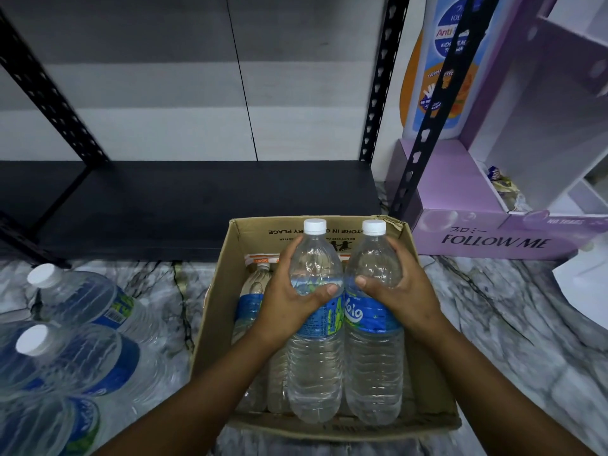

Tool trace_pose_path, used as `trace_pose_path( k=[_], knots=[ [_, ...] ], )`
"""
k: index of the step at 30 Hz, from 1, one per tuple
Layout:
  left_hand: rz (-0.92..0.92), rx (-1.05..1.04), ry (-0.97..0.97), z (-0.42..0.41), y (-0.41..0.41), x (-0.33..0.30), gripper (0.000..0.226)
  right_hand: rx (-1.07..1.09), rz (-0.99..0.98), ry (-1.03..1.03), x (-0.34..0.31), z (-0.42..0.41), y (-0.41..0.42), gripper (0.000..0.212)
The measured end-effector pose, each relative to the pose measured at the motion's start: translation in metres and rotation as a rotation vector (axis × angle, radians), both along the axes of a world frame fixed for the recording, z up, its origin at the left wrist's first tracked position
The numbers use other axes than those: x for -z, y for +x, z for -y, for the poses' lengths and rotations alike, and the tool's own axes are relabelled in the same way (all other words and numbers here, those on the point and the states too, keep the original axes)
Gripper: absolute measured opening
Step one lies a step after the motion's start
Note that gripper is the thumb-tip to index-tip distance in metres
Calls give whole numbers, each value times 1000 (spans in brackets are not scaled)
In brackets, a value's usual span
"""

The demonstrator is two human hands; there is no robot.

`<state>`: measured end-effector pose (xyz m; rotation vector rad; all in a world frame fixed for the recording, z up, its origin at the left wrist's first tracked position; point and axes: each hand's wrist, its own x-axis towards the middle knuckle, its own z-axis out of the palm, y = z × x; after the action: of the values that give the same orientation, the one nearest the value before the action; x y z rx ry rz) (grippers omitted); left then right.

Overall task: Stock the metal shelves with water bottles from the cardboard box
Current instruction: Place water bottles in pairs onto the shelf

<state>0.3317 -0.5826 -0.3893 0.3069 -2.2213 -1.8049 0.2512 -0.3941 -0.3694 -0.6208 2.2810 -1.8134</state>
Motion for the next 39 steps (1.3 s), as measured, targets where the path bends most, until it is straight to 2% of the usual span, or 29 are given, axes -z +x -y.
trace_pose_path(
  k=[5, 7, 10, 20, 30, 34, 39],
  knots=[
    [-32, -25, -18, -5, 1, -5, 81, 21, -27, 9, -3, 1, 3, 73],
    [-40, -38, -30, -6, 2, -5, 78, 38, -40, 24, -3, 1, 4, 77],
    [-48, -66, -40, -7, 3, -7, 76, 61, -65, 36, -3, 1, 7, 82],
    [-36, -109, -171, -16, 8, -31, 77, 152, -211, 45, -19, 7, 14, 65],
    [-49, -142, -202, -11, 18, -55, 72, 164, -180, 138, -30, 5, 18, 80],
    [-35, -157, -195, -12, 29, -78, 73, 174, -174, 124, -54, 7, 24, 77],
    [-39, -198, -227, -10, 44, -140, 74, 194, -164, 129, -113, 8, 37, 81]
  ],
)
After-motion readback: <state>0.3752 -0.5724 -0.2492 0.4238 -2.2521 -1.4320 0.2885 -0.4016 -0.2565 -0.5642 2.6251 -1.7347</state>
